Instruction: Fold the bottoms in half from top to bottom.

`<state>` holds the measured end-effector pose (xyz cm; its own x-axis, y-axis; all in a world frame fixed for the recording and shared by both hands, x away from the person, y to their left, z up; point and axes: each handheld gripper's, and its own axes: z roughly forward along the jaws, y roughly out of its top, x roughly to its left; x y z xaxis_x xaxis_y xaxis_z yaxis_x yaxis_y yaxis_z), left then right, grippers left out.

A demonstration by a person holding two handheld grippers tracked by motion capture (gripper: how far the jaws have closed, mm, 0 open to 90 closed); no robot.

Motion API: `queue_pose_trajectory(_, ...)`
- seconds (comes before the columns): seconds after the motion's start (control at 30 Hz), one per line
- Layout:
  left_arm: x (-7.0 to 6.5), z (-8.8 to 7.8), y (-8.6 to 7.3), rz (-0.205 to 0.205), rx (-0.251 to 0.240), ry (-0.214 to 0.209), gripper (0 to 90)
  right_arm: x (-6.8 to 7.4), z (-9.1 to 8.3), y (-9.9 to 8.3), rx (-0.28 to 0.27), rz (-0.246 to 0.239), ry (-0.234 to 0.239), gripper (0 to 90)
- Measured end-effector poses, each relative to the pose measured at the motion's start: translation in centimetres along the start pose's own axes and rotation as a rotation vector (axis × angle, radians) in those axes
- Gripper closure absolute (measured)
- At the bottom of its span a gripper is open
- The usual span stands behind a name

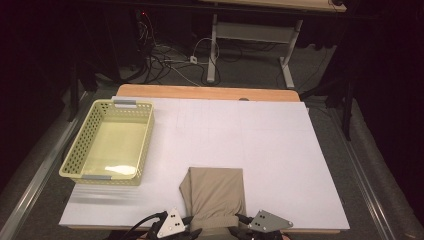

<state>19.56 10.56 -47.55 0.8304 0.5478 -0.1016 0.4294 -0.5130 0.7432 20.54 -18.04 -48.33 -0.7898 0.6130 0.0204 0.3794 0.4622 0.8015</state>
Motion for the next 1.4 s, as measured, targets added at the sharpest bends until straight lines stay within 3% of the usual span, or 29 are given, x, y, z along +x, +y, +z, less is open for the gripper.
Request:
queue_pose_trajectory(0.17, -0.1, 0.0, 0.0, 0.007, 0.008, -0.017, 53.8, 0.1, -0.6, -0.3, 0.0, 0.005, -0.009, 58.5)
queue_pose_trajectory(0.27, 0.3, -0.5, 0.3, -0.008, -0.055, -0.029, 43.3, 0.1, -0.9, -0.6, 0.0, 0.019, -0.017, 58.5)
queue_pose_trajectory(0.43, 1.2, -1.3, 0.6, -0.023, -0.133, -0.032, 35.1, 0.4, -1.0, -1.0, 0.015, 0.013, -0.02, 57.9)
queue_pose_trajectory(0.57, 2.3, -1.5, 0.6, -0.036, -0.152, -0.028, 25.2, 0.5, -1.1, -0.9, 0.003, 0.024, -0.02, 45.8)
queue_pose_trajectory(0.7, 3.4, -1.4, 0.7, -0.046, -0.147, 0.018, 13.9, 0.6, -1.6, -0.6, -0.032, 0.028, -0.01, 35.2)
queue_pose_trajectory(0.8, 4.0, -1.5, 0.6, -0.058, -0.164, 0.045, 11.6, 0.4, -1.8, -0.4, -0.056, 0.034, -0.014, 26.7)
queue_pose_trajectory(0.9, 4.6, -1.5, 0.5, -0.085, -0.148, 0.058, 0.8, 0.0, -1.9, -0.2, -0.087, 0.049, -0.027, 19.5)
queue_pose_trajectory(1.23, 5.2, -1.6, 0.4, -0.122, -0.161, 0.075, 0.0, -1.8, -2.5, -0.2, -0.136, 0.122, -0.114, 1.2)
queue_pose_trajectory(1.4, 5.6, -0.8, 0.9, -0.139, -0.139, 0.067, 0.0, -2.3, -2.4, -0.1, -0.142, 0.145, -0.124, 0.5)
